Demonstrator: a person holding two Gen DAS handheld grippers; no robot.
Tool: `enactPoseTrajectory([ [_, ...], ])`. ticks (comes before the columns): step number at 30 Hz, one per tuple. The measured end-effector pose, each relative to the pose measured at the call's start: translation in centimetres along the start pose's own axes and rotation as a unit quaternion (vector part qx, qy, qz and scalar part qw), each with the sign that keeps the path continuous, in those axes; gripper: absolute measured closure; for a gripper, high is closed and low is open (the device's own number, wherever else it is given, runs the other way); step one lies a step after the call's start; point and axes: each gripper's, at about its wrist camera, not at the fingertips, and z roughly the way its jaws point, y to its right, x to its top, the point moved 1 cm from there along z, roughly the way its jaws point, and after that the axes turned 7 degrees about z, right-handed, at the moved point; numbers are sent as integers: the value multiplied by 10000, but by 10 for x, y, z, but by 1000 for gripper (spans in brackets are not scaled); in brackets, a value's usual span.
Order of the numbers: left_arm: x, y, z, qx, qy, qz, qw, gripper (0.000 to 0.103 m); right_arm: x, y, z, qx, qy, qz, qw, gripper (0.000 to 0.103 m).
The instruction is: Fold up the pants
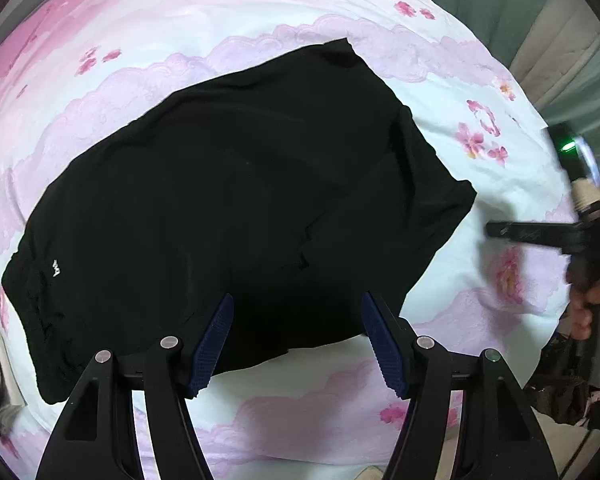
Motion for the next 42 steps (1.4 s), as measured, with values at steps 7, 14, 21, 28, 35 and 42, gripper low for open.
enactPoseTrajectory([
  [7, -5, -17, -12, 160, 124, -345, 9992, 37, 19, -26, -65, 1311, 939, -18, 9869, 58],
  [14, -20, -27, -19, 309, 104, -514, 9981, 37, 53, -104, -31, 1394, 722, -679, 9853, 64],
  [21, -34, -28, -14, 251, 37, -689, 9973, 37, 21, -85, -41, 1296, 816, -560, 9866, 98],
  [28, -35, -22, -5, 243, -53, -590, 9979, 37, 0, -26, -21, 835, 447, -232, 9952, 98],
  [35, -31, -18, -7, 242, -28, -518, 9984, 37, -9, -2, -32, 1477, 428, 227, 9878, 62],
  [42, -20, -21, -10, 424, 19, -611, 9972, 37, 28, -53, -43, 1778, 805, -163, 9806, 55],
])
